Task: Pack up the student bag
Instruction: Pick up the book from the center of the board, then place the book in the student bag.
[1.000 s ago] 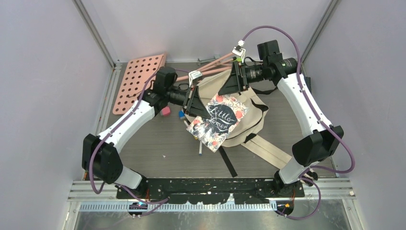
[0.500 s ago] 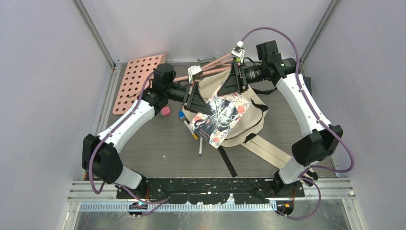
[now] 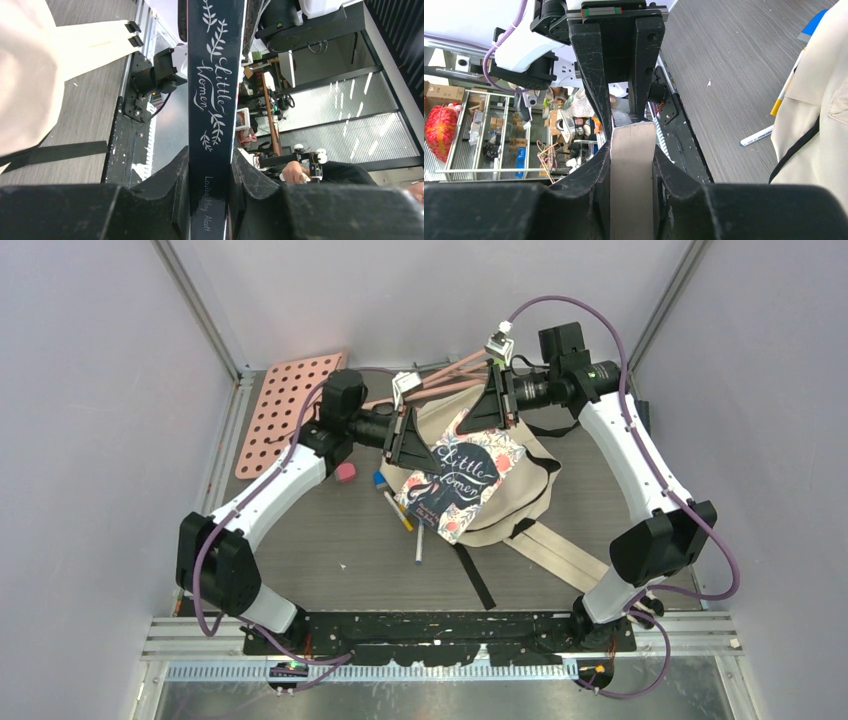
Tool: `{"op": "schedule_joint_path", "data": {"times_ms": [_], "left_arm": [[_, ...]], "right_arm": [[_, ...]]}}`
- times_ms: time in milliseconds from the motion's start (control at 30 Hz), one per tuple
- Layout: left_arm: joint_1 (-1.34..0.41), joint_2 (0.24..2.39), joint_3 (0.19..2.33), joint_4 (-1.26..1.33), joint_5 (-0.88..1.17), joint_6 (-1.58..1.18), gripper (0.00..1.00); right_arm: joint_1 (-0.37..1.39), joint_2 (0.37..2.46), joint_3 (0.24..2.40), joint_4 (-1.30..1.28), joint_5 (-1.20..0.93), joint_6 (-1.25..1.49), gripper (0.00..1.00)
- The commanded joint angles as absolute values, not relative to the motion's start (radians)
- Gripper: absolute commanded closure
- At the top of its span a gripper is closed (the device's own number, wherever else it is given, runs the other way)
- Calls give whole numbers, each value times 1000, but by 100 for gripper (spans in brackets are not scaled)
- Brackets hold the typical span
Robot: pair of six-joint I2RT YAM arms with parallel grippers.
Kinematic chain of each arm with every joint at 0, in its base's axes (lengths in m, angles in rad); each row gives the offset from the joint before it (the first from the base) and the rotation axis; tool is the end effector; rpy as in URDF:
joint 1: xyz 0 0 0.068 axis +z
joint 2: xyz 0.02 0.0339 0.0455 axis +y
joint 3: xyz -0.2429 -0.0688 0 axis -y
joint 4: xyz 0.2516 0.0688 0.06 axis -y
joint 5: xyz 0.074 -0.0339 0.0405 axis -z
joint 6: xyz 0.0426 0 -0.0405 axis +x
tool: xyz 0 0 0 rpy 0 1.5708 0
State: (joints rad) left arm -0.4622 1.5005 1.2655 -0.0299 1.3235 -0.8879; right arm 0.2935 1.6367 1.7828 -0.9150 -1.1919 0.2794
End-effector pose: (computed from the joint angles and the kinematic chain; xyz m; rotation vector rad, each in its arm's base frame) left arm 0.2887 -0.1900 0.3335 0.7000 2.0813 -2.0488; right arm 0.3147 0.1364 0.3894 -0.6399 2.1679 1.6735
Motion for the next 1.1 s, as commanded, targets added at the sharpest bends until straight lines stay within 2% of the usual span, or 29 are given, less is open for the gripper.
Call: {"op": "schedule_joint_path", "data": {"times_ms": [0, 33, 133, 200, 333, 467, 667, 833, 933, 1067], "left_arm": [[-425, 1499, 1343, -85, 1285, -801, 100], [-425, 1502, 1354, -133, 1262, -753, 93], [-425, 1506, 1390, -327, 1154, -588, 55], [-426, 1506, 1409, -410, 1025, -485, 41], [-452, 1527, 1407, -406, 814, -416, 37], [-569, 1576, 1433, -402, 598, -304, 36], [-725, 1717, 1551, -441, 561, -224, 31], [-864, 1833, 1635, -552, 530, -105, 28], [-931, 1895, 1673, -607, 521, -71, 22], [-1009, 1949, 1703, -664, 407, -7, 19]], "right_arm": [[296, 1587, 1794, -908, -1161, 298, 99], [296, 1586, 1803, -908, -1126, 298, 99], [289, 1578, 1831, -908, -1021, 303, 99], [281, 1566, 1845, -904, -907, 310, 99], [238, 1512, 1817, -861, -574, 356, 99], [170, 1409, 1736, -781, -313, 433, 99], [131, 1306, 1709, -852, 129, 433, 99], [76, 1296, 1707, -960, 271, 414, 99], [54, 1273, 1678, -975, 350, 420, 99], [49, 1222, 1637, -975, 405, 412, 99]]}}
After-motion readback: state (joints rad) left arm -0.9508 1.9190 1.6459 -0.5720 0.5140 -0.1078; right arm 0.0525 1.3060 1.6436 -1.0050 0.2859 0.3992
